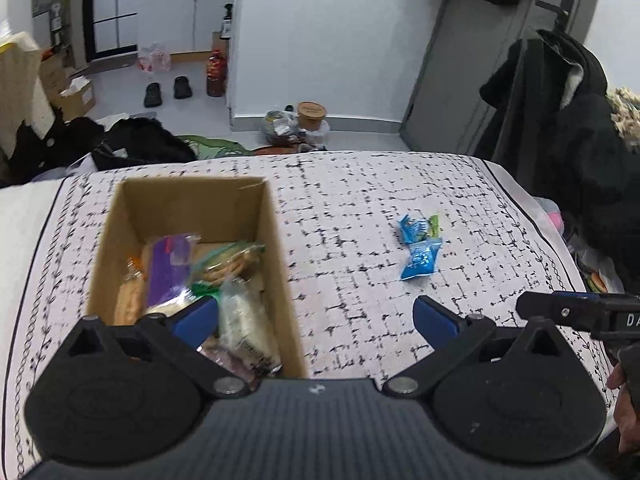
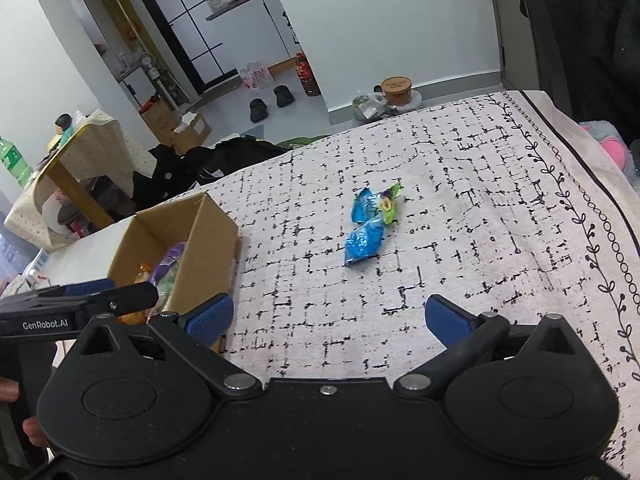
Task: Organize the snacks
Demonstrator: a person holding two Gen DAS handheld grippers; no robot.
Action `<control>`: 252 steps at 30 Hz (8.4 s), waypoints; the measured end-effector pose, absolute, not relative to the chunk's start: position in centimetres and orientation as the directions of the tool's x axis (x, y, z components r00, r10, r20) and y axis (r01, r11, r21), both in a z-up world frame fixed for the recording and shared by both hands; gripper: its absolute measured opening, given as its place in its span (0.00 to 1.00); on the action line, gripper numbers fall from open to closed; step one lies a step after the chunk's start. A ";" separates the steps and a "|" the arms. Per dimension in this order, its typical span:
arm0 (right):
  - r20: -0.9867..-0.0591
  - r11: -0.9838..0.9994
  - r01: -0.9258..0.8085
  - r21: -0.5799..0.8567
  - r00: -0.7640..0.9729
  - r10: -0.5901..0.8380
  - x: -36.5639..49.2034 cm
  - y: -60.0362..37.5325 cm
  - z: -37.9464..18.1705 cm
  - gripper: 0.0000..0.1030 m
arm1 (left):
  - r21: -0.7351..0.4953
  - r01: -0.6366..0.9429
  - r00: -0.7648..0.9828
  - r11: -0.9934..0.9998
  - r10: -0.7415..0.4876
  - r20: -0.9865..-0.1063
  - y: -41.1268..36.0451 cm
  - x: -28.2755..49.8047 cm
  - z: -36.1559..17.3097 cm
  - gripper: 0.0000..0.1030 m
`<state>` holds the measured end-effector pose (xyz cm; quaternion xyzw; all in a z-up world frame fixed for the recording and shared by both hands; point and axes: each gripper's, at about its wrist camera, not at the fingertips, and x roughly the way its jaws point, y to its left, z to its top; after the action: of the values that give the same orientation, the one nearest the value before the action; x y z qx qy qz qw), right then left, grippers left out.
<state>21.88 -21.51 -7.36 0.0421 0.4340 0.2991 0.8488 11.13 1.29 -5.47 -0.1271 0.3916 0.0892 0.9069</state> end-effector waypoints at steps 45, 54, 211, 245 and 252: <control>-0.778 0.883 -0.284 0.375 0.422 0.466 32.4 -21.6 -12.9 0.62 | -0.256 -0.141 0.652 0.956 -0.105 -0.751 -1.4 25.0 -11.3 0.78; -0.776 0.878 -0.266 0.399 0.413 0.477 33.3 -23.3 -13.4 0.45 | -0.295 -0.120 0.614 0.948 -0.163 -0.772 -3.9 27.2 -13.3 0.60; -0.637 0.719 -0.535 0.444 0.376 0.673 20.7 -7.8 -6.4 0.51 | -0.379 -0.492 0.710 0.784 0.108 -0.696 13.4 6.1 -6.4 0.69; -0.596 0.732 -0.554 0.397 0.451 0.665 17.1 -17.3 0.5 1.00 | -0.236 -0.380 0.722 0.894 0.127 -0.680 6.1 2.6 0.0 1.00; -0.590 0.734 -0.550 0.399 0.459 0.664 16.0 -19.2 1.2 1.00 | -0.231 -0.363 0.729 0.903 0.121 -0.674 5.0 1.4 1.4 1.00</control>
<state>15.95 -19.19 1.24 0.0757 0.3784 0.3568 0.8508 1.44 4.96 1.39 -0.1764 0.3434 0.1326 0.9129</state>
